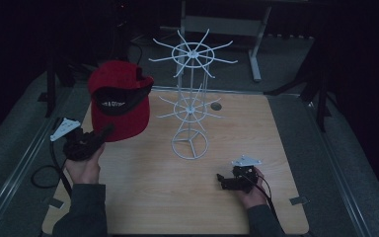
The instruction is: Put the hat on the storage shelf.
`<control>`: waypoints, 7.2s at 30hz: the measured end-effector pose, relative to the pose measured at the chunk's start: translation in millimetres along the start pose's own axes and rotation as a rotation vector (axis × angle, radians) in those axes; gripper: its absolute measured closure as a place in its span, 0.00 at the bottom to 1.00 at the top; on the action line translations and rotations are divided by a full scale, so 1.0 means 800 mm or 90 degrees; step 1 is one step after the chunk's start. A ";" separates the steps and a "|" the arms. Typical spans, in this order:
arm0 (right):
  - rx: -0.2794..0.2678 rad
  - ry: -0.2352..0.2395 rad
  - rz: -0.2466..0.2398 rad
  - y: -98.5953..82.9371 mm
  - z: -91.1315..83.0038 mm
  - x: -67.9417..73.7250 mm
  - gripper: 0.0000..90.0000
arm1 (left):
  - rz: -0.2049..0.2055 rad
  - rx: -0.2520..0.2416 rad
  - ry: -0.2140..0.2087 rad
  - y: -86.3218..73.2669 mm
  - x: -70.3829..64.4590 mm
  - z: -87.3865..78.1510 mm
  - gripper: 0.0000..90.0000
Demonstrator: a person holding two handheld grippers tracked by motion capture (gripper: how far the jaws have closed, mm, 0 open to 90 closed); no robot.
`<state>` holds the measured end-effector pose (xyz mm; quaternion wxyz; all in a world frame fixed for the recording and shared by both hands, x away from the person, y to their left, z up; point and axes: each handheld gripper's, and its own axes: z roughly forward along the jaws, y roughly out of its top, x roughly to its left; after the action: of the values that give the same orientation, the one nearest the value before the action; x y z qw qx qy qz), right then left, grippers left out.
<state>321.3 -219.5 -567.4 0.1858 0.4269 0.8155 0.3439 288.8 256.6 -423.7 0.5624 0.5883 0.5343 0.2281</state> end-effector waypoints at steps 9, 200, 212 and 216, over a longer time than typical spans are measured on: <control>0.000 -0.001 -0.002 0.000 0.000 0.000 0.13 | 0.001 -0.013 -0.001 0.009 -0.002 -0.001 0.95; 0.001 0.001 -0.004 0.000 0.000 0.000 0.13 | 0.008 -0.175 -0.056 0.086 -0.057 0.010 0.95; 0.000 0.001 -0.005 0.000 0.000 0.000 0.13 | 0.031 -0.170 -0.068 0.046 -0.053 0.010 0.95; 0.000 0.001 -0.005 0.000 0.000 0.000 0.13 | 0.046 -0.151 -0.068 0.025 -0.053 0.019 0.95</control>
<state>321.8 -219.7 -567.3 0.1862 0.4236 0.8173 0.3434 295.4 216.9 -395.5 0.6472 0.5480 0.4512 0.2779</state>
